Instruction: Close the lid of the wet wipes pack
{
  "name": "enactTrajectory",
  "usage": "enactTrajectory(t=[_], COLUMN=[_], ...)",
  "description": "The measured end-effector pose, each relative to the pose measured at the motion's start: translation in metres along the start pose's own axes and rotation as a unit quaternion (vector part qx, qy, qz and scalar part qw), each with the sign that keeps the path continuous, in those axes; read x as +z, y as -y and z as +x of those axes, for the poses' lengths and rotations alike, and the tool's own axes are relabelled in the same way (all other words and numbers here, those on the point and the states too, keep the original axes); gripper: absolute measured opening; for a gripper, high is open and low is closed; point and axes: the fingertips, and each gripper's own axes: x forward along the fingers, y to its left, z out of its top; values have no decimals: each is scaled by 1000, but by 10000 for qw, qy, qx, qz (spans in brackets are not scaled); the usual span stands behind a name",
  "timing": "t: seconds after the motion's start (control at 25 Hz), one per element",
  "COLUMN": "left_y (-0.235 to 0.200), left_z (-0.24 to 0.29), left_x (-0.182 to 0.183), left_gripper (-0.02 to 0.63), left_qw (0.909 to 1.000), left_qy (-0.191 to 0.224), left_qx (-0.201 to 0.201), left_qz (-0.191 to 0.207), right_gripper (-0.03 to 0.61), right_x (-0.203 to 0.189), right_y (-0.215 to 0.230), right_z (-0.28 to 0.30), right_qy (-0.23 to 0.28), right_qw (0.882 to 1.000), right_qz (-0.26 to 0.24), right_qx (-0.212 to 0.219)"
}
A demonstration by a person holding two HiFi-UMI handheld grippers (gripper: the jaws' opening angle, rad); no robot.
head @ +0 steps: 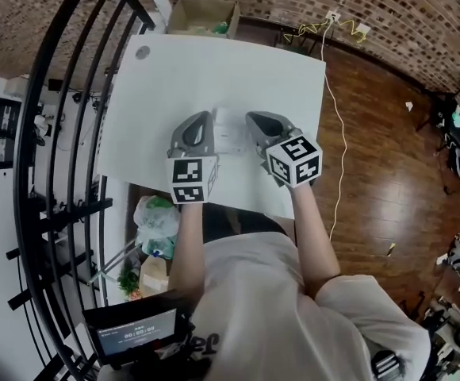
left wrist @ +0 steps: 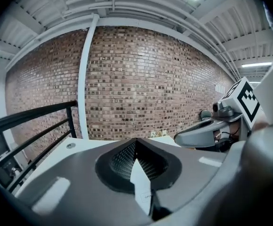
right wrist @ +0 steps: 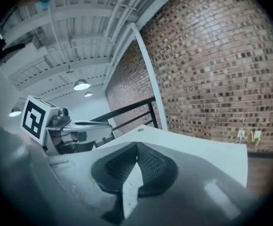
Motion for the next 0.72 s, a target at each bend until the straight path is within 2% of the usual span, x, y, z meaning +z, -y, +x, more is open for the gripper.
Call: enactTrajectory(t=[0.2, 0.4, 0.56, 0.64, 0.72], left_y=[-13, -39, -33, -35, -42], left_z=[32, 54, 80, 89, 95], left_x=[-12, -39, -71, -86, -101], left_gripper=[17, 17, 17, 17, 18], left_qw=[9994, 9945, 9773, 9689, 9623], left_qy=[-236, -750, -1395, -1611, -1840], left_qx=[-236, -668, -1399, -1586, -1683], left_qz=[-32, -287, -772, -1007, -1085], right_gripper=[-9, -9, -9, 74, 80], right_x=[-27, -55, -83, -93, -104], right_y=[45, 56, 67, 67, 66], right_z=[21, 45, 60, 66, 71], right_qy=[-400, -813, -1047, -1104, -1238], right_qw=[9975, 9917, 9822, 9744, 9679], right_qz=[511, 953, 1560, 1932, 2143], right_qx=[-289, -301, 22, 312, 437])
